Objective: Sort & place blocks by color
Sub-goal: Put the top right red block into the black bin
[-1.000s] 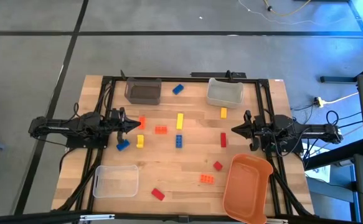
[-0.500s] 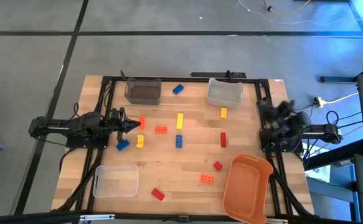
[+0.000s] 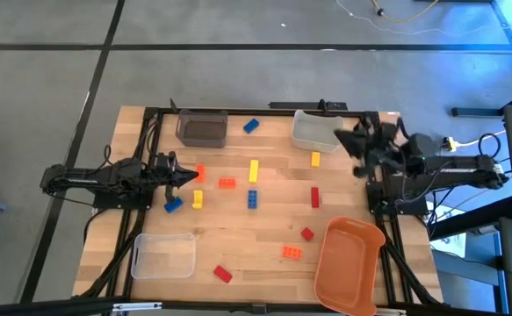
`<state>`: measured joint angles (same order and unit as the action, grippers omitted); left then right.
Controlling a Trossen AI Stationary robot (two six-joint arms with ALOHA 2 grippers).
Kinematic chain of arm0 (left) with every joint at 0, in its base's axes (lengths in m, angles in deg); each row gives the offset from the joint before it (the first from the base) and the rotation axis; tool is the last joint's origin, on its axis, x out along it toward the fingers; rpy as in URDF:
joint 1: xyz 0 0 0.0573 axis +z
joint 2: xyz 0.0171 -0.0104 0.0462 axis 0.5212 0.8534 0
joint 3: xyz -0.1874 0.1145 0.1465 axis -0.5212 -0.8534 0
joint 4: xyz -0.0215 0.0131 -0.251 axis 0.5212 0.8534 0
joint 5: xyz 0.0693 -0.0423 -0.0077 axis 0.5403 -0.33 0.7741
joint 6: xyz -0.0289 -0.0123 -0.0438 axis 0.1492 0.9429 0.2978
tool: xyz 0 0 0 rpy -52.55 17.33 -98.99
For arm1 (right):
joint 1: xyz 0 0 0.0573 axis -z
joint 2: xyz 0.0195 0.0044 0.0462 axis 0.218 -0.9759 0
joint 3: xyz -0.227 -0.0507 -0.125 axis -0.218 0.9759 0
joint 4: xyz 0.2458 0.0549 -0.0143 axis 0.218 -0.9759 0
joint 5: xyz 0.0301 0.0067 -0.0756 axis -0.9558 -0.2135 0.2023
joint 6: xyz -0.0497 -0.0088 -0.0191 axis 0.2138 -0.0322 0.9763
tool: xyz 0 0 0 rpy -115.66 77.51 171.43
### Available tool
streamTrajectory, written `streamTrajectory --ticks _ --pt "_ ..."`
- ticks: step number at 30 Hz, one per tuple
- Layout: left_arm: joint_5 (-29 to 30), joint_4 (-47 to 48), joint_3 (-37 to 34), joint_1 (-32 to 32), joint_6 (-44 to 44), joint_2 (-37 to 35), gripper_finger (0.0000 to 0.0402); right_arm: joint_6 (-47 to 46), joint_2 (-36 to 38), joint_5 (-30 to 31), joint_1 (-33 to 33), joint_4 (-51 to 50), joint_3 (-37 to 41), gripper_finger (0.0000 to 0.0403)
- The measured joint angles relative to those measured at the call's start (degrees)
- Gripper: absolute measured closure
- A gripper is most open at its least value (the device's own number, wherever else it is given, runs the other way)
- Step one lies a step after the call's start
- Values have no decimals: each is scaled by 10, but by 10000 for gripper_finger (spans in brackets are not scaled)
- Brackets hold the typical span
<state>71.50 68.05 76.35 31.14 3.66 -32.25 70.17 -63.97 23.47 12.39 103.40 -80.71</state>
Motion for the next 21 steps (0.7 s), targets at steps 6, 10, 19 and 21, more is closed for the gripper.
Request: streamTrajectory --ticks 6,10,19,21 --pt "0 0 0 0 0 0 401 -168 -112 -1 14 -372 -162 335" --pt "0 0 0 0 0 0 401 -263 -200 -59 14 -598 -256 259" --pt "0 0 0 0 0 0 401 -515 -383 -209 -8 -837 -266 116" --pt "0 0 0 0 0 0 401 -575 -413 -205 -22 -820 -247 111"
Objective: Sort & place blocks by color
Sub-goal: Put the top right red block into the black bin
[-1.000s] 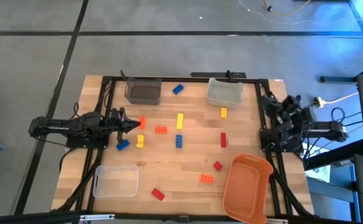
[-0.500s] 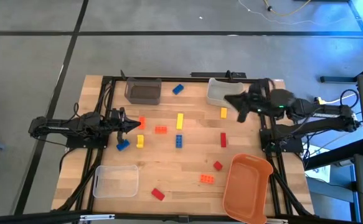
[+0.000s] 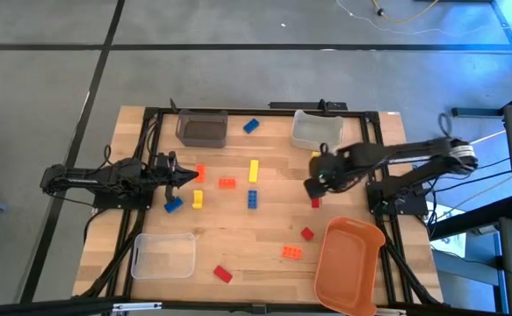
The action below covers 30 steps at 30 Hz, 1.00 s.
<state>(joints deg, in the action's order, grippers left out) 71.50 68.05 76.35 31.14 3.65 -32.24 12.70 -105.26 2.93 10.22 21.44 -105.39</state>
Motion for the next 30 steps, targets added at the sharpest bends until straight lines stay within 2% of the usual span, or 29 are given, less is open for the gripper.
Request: streamTrajectory --ticks 4,7,13,20,26,30 --pt "0 0 0 0 0 0 401 -60 -58 33 -19 52 36 109" --pt "0 0 0 0 0 0 401 -70 -91 54 -21 118 57 109" --pt "0 0 0 0 0 0 401 -82 -143 75 -11 130 90 119" --pt "0 0 0 0 0 0 401 -83 -152 48 -6 200 124 136" --pt "0 0 0 0 0 0 401 -84 -150 39 -5 218 147 143" --pt "0 0 0 0 0 0 401 -86 -149 37 -5 219 152 182"
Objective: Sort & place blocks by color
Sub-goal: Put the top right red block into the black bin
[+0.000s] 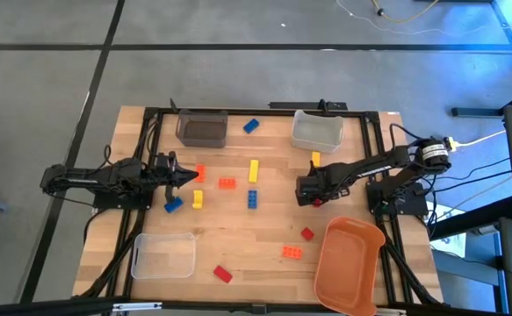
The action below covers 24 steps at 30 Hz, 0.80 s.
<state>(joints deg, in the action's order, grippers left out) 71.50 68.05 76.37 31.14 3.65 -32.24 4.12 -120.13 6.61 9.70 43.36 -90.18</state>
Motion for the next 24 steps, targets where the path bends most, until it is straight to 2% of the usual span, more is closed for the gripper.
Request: streamTrajectory --ticks 7,16,24 --pt "0 0 0 0 0 0 401 24 3 1 0 -14 1 301" --pt "0 0 0 0 0 0 401 144 53 9 0 -26 4 300" --pt "0 0 0 0 0 0 401 342 128 2 1 0 4 300"
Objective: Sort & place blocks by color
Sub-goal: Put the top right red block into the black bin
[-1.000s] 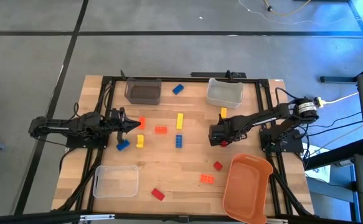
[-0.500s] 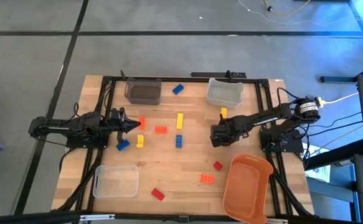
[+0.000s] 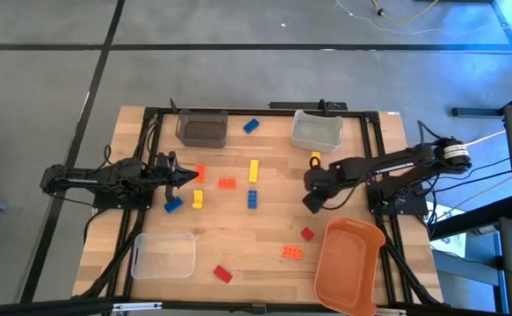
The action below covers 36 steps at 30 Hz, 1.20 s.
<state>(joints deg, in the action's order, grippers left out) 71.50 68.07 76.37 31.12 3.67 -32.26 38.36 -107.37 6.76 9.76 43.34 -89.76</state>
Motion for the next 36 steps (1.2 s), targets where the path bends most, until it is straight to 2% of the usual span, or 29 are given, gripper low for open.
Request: streamTrajectory --ticks 2,4,7,11,15,19,22,25,31,36 --pt "0 0 0 0 0 0 401 52 21 -9 0 66 3 300" --pt "3 0 0 0 0 0 401 90 44 -35 5 184 21 300" --pt "4 -1 0 0 4 0 401 99 62 -82 23 419 74 300" --pt "4 -1 0 0 0 0 401 96 51 -75 55 725 138 300" --pt "42 -18 0 0 0 0 401 108 46 -73 76 876 151 300" --pt "120 -77 0 0 0 0 401 126 46 -74 77 918 151 300" --pt "126 -96 0 0 -10 4 401 126 46 -80 77 915 151 300" --pt "137 -101 0 0 20 5 391 124 46 -80 77 908 151 300" --pt "134 -105 0 0 99 41 317 124 46 -80 77 908 151 300" --pt "134 -168 0 0 138 73 249 124 46 -84 77 907 151 300"
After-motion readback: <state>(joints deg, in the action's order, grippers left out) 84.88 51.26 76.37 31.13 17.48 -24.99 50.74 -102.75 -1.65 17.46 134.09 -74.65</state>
